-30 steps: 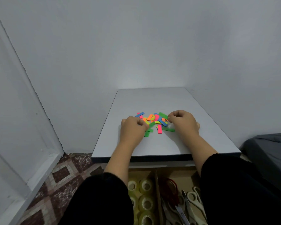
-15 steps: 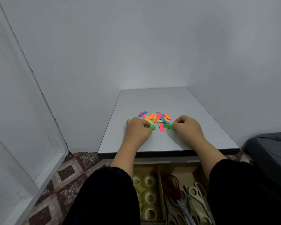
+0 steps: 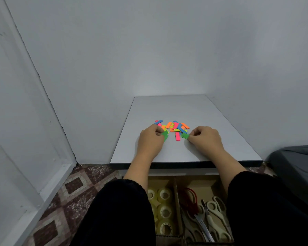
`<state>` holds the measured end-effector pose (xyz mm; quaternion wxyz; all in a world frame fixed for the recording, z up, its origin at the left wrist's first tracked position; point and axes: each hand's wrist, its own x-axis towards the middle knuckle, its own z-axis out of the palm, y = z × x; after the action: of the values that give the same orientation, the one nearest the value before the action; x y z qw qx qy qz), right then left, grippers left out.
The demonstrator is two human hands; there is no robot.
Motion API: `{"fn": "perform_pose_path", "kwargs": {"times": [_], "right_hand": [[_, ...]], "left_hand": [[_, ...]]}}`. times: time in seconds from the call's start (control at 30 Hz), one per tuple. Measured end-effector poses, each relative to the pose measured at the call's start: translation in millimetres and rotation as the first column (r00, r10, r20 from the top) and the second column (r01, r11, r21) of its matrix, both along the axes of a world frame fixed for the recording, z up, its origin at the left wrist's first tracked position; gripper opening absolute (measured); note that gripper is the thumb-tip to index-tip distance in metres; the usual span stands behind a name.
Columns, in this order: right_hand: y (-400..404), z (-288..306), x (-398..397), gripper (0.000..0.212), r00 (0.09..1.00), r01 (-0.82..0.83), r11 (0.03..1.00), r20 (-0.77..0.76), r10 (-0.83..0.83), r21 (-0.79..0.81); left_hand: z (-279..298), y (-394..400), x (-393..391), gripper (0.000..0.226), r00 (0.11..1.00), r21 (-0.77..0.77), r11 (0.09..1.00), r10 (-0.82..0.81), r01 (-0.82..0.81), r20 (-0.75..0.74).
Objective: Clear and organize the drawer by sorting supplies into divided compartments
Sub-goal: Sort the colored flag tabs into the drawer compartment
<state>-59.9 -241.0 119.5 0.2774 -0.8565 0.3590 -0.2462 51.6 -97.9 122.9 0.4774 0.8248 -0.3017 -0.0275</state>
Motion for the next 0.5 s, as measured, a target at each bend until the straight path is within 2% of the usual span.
{"fn": "perform_pose_path", "kwargs": {"times": [0.1, 0.37, 0.5], "right_hand": [[2, 2, 0, 0.011, 1.000, 0.001, 1.000, -0.004, -0.001, 0.007], [2, 7, -4, 0.010, 0.999, -0.035, 0.996, -0.014, 0.036, 0.087], [1, 9, -12, 0.011, 0.994, -0.108, 0.978, 0.036, 0.103, 0.178]], "left_hand": [[0, 1, -1, 0.023, 0.999, 0.015, 1.000, 0.024, -0.025, 0.031], [-6, -3, -2, 0.028, 0.987, 0.169, 0.985, 0.001, -0.028, 0.159], [-4, -1, -4, 0.018, 0.990, 0.170, 0.986, -0.022, -0.002, 0.139]]}}
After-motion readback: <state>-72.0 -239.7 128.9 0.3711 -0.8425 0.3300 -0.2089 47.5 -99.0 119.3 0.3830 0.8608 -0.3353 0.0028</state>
